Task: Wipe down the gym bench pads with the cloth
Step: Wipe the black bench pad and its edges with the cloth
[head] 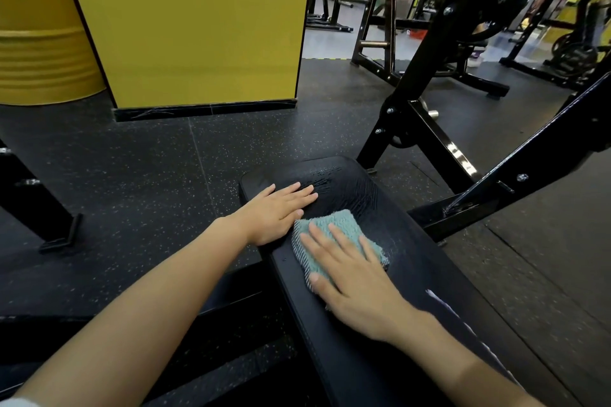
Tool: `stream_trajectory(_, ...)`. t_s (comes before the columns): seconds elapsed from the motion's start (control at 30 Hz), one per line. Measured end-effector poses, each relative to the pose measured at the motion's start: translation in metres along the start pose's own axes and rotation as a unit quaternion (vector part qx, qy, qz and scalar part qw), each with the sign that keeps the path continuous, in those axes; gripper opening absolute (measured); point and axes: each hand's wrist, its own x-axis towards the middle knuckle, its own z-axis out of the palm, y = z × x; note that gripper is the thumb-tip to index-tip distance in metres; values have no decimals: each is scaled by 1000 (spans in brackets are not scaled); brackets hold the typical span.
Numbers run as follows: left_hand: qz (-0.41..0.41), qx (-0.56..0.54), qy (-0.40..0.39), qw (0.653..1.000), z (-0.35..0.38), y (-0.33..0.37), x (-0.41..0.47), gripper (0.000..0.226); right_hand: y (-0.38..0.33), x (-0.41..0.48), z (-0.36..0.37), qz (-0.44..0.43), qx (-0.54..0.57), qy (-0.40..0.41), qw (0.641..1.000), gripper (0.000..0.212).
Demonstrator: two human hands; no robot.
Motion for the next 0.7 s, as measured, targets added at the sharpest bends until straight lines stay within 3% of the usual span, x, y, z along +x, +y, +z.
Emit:
stream_trajectory(0.23,8,-3,1,1000,0,-1,-1,48,-5,-10,1,-30,9,-1,1000,67)
stream_trajectory(0.53,6,-1,2,1000,1,-2,0,48,38,2,-18,102,-11,23,994,52)
stream_trajectory(0.7,0,-27,-1,1000,0,-2,3,47,26,6,-13,115,-2,24,993,54)
